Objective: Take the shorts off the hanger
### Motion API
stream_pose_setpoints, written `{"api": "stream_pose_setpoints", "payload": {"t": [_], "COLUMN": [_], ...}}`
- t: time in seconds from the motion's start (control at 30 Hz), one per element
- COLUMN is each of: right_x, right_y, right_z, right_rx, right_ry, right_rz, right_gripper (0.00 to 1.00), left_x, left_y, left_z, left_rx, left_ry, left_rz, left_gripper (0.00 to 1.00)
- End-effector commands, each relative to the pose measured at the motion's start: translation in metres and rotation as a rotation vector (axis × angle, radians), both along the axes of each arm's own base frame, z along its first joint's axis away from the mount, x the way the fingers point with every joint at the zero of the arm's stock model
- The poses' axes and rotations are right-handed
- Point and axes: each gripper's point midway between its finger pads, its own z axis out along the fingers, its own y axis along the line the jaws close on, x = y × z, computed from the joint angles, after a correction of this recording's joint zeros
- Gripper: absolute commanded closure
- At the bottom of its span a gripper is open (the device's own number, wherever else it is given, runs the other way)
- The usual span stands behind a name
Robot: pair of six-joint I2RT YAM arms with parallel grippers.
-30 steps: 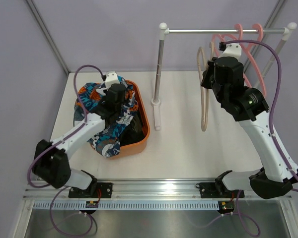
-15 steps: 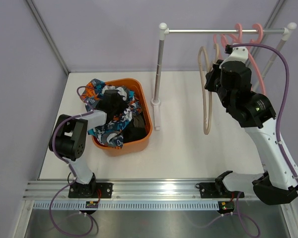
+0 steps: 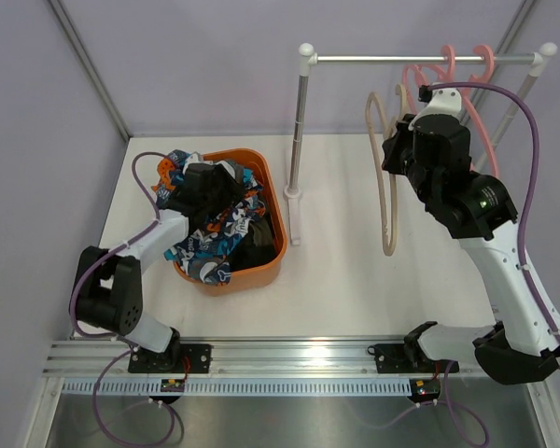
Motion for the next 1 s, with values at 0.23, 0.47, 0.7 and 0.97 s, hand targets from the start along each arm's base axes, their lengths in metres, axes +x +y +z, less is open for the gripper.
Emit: {"api": "stream_pose_setpoints", "payload": {"t": [0.23,0.47,0.7,0.97], "right_x": [0.005,0.023,0.055,0.090], "right_y": [0.014,0.032,0.002,-0.009], "right_z": [0.019,0.014,0.014,0.026], "right_rx": [-0.034,-0.031,-0.022,-0.035], "right_ry": [0.006,0.034,0.016,0.008], "right_rz": [0.089,0.250,0.254,0.196], "right_gripper": [1.00,1.00,1.00,1.00], "left_x": [-0.015,-0.026,-0.046,-0.061], "left_y": [0.024,0.017,0.018,0.020], "left_z": [0.094,0.167,0.226,0.260], "left_rx": [0.140,0.133,0.126,0.134], "left_ry": [-0.165,-0.326,-0.459,-0.541], "left_rz": [-0.017,-0.103,-0.137,-0.167], "left_gripper": [0.01,0.01,0.01,0.01]}}
